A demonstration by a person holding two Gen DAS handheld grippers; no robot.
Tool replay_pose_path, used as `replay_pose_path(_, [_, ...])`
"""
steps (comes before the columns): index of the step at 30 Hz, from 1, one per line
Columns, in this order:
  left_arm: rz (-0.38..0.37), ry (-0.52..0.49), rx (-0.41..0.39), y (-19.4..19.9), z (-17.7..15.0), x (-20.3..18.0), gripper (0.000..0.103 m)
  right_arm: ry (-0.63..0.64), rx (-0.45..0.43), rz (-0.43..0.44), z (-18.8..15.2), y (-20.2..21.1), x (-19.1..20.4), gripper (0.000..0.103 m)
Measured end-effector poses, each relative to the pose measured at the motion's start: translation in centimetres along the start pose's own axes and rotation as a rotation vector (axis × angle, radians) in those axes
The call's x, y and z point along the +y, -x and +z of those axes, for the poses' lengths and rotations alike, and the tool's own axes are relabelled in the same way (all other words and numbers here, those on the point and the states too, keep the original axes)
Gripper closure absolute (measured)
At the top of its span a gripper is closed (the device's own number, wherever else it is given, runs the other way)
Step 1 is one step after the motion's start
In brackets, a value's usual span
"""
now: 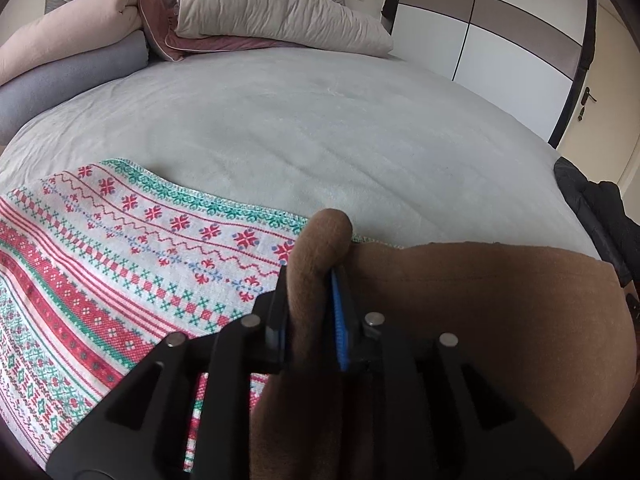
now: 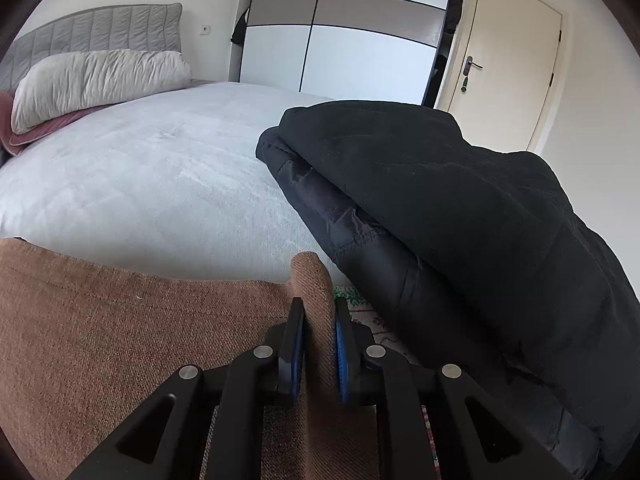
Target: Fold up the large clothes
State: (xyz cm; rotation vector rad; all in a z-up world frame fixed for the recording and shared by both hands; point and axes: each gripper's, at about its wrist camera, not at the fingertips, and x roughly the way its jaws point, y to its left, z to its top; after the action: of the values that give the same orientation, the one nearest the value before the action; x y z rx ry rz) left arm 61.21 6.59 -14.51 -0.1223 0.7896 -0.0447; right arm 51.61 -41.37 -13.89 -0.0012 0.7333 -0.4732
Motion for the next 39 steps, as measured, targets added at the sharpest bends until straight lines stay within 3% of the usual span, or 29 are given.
replay_pose_path(5, [-0.021, 0.059, 0.081, -1.4, 0.0, 1.2, 0.063, -0.01, 0.058, 0.009, -0.1, -1.1, 0.0, 0.083])
replay_pose_path(7, [0.003, 0.072, 0.086, -0.6, 0.2, 1.3, 0.052, -0.015, 0.055, -0.014, -0.1, -0.4, -0.2, 0.063])
replay_pose_path(10, [0.048, 0.063, 0.029, 3.1, 1.3, 0.8, 0.043, -0.031, -0.037, -0.007, 0.4, 3.2, -0.6, 0.04])
replay_pose_path(12, [0.02, 0.037, -0.042, 6.6, 1.6, -0.8, 0.025, -0.056, -0.102, 0.06, 1.0, 6.3, -0.2, 0.032])
replay_pose_path(15, [-0.048, -0.102, -0.119, 10.0, 1.0, -6.1, 0.018, -0.017, -0.14, 0.194, 2.1, 9.8, 4.0, 0.022])
replay_pose_path(17, [-0.109, -0.164, -0.091, 10.0, 0.0, -10.0, 0.015, 0.04, -0.087, 0.326, 2.3, 10.3, 8.8, 0.018])
replay_pose_path(19, [-0.158, -0.161, -0.019, 7.8, -0.7, -12.1, 0.014, 0.084, 0.002, 0.465, 1.9, 9.5, 13.3, 0.018])
replay_pose_path(22, [-0.083, -0.154, 0.128, 2.8, -1.1, -11.2, 0.014, 0.141, 0.118, 0.463, 0.9, 6.7, 16.5, 0.018])
replay_pose_path(24, [-0.087, -0.113, 0.138, 1.3, -1.0, -7.6, 0.013, 0.109, 0.141, 0.479, 1.0, 4.9, 14.2, 0.017])
replay_pose_path(25, [0.003, -0.113, 0.132, 0.8, -0.8, -5.9, 0.013, 0.096, 0.146, 0.469, 1.2, 4.0, 12.4, 0.014])
replay_pose_path(27, [0.175, -0.147, 0.151, -0.8, -0.7, -2.2, 0.014, 0.107, 0.15, 0.282, 1.1, 1.5, 8.0, 0.013])
replay_pose_path(28, [0.175, -0.107, 0.183, -1.2, -0.9, -0.2, 0.014, 0.11, 0.174, 0.156, 0.5, 0.0, 5.4, 0.013])
replay_pose_path(29, [0.139, -0.035, 0.212, -1.4, -0.7, 1.8, 0.014, 0.064, 0.203, 0.117, 0.0, -1.4, 2.3, 0.013])
replay_pose_path(30, [0.153, 0.005, 0.216, -1.1, -0.4, 3.0, 0.014, -0.038, 0.248, 0.096, -0.5, -2.4, -1.1, 0.013])
replay_pose_path(32, [0.275, -0.035, 0.187, 0.4, 0.1, 3.7, 0.017, -0.168, 0.283, 0.06, -1.2, -2.4, -5.7, 0.013])
replay_pose_path(34, [0.224, -0.051, 0.16, 3.0, -0.2, 3.0, 0.017, -0.165, 0.26, 0.07, -1.5, -0.6, -7.0, 0.014])
replay_pose_path(37, [0.102, -0.108, 0.137, 8.2, -2.0, -0.8, 0.017, -0.079, 0.172, 0.088, -1.6, 4.3, -5.2, 0.013])
replay_pose_path(39, [0.002, -0.157, 0.117, 11.6, -3.9, -4.1, 0.015, -0.029, 0.129, 0.175, -1.9, 8.3, -2.6, 0.013])
